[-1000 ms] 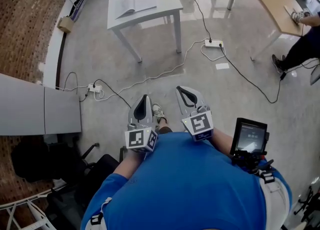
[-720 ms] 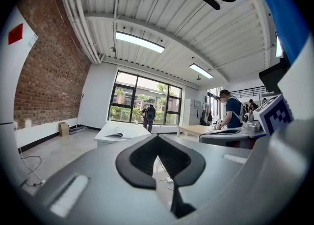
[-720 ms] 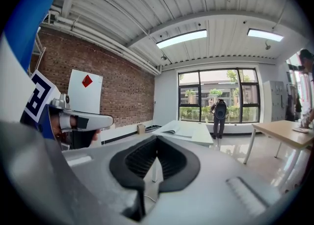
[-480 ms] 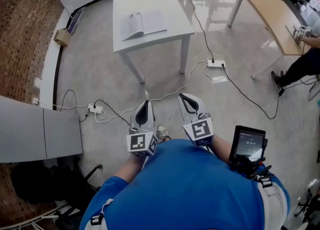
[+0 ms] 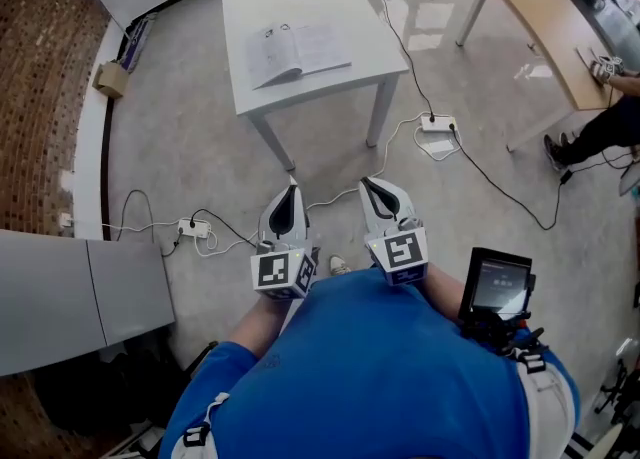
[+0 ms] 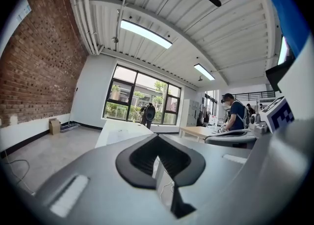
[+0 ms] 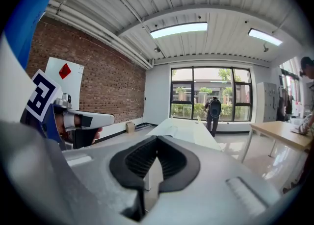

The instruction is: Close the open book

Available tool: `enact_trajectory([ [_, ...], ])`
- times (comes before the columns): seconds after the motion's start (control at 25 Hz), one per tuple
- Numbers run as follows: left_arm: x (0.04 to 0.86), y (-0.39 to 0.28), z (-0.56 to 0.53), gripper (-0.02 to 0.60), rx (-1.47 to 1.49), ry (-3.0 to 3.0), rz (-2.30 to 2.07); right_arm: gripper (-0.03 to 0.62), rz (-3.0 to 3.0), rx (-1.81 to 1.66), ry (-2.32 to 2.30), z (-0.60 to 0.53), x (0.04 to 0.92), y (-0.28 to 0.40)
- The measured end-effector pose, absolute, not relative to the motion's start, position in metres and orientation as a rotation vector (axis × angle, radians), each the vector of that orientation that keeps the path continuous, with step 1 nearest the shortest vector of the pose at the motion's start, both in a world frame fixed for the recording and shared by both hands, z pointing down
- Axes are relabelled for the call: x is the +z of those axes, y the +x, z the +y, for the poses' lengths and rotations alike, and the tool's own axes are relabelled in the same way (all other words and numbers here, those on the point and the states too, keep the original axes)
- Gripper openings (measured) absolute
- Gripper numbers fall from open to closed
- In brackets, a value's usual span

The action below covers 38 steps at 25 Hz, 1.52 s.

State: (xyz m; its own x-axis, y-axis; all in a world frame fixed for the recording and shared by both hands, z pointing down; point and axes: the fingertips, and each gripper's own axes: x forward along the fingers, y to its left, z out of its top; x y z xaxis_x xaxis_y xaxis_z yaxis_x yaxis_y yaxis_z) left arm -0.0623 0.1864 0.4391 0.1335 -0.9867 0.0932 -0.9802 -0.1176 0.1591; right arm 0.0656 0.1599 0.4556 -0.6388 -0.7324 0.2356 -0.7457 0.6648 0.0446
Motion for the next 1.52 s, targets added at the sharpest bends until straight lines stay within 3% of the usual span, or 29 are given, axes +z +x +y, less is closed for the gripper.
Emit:
enact_trajectory([
  [0.52,0.444,-0.102,0.152,0.005,-0.031,2.174,-1.976,0.003,-2.678,0.082,1.154,0.111,0.456,0.018],
  [0.76,0.451,-0.12,0.078,0.005,0.012,2.143,-2.014,0.003,-2.713,0.082,1.11,0.031,0.459,-0.002],
  [1.52,0.447,-0.102,-0.103,0.005,0.152,2.077,-2.062,0.003,-2.733,0.156,0.99,-0.145,0.469,0.014],
])
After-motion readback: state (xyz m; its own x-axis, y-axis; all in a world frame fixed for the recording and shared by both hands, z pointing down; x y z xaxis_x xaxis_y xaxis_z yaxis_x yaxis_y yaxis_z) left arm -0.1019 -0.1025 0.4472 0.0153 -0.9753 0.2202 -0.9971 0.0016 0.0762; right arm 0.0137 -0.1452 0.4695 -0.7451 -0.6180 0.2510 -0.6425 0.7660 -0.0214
